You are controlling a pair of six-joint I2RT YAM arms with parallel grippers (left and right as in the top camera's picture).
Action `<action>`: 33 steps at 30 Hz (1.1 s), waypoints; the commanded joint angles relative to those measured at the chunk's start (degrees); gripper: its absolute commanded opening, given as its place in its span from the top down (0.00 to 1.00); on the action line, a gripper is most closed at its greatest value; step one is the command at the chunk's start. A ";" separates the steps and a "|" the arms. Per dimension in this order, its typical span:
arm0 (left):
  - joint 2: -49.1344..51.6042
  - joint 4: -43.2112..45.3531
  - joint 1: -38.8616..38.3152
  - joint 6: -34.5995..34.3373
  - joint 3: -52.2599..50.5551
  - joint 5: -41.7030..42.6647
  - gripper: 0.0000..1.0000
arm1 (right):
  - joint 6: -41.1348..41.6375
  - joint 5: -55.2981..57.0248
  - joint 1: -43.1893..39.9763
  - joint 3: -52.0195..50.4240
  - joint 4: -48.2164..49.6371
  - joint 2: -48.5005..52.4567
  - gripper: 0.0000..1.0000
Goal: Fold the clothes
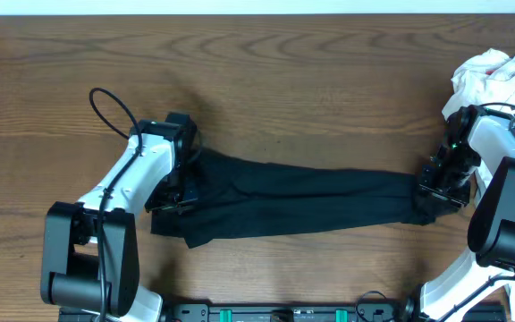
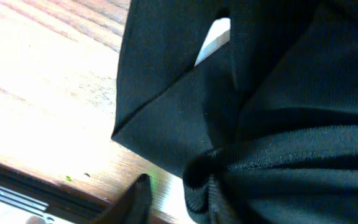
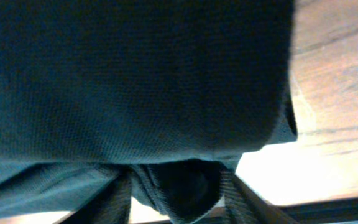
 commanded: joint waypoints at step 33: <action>-0.50 3.13 -2.25 4.79 8.13 13.55 0.94 | -13.99 -26.64 27.43 9.57 12.61 -0.79 0.99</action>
